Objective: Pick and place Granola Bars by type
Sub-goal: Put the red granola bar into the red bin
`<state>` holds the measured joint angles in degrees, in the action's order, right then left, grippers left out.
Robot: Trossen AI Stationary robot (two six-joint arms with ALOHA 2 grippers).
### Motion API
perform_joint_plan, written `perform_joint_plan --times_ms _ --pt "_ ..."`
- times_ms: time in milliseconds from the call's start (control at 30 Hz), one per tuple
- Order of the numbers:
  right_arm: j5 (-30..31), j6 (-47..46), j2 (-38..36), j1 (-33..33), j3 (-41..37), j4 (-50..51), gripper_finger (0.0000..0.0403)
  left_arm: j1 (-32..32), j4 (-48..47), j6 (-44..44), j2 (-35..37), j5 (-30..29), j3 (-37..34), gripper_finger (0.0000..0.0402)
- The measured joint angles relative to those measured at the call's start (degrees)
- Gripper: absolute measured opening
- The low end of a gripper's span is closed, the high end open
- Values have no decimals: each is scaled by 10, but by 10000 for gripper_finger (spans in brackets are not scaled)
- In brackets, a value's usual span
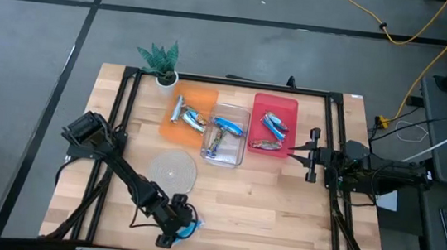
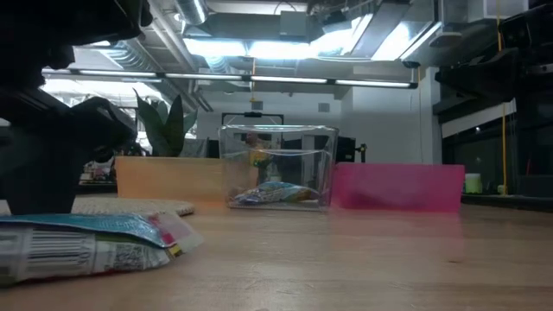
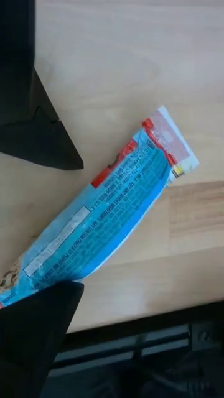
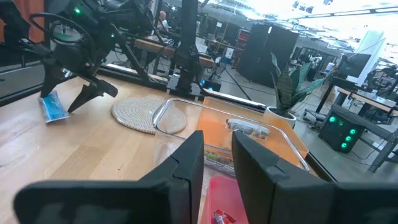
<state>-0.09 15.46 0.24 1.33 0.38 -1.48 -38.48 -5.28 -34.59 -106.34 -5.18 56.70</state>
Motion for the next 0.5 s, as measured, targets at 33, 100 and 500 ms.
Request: perform_joint_plan --times_ms 33,100,500 --pt "0 0 0 0 0 0 87 0 -3 -1 0 -2 0 295" --pt "0 0 0 0 0 0 87 0 -9 -2 0 -3 1 275" --pt "0 0 0 0 0 0 87 3 -22 -2 0 1 1 123"
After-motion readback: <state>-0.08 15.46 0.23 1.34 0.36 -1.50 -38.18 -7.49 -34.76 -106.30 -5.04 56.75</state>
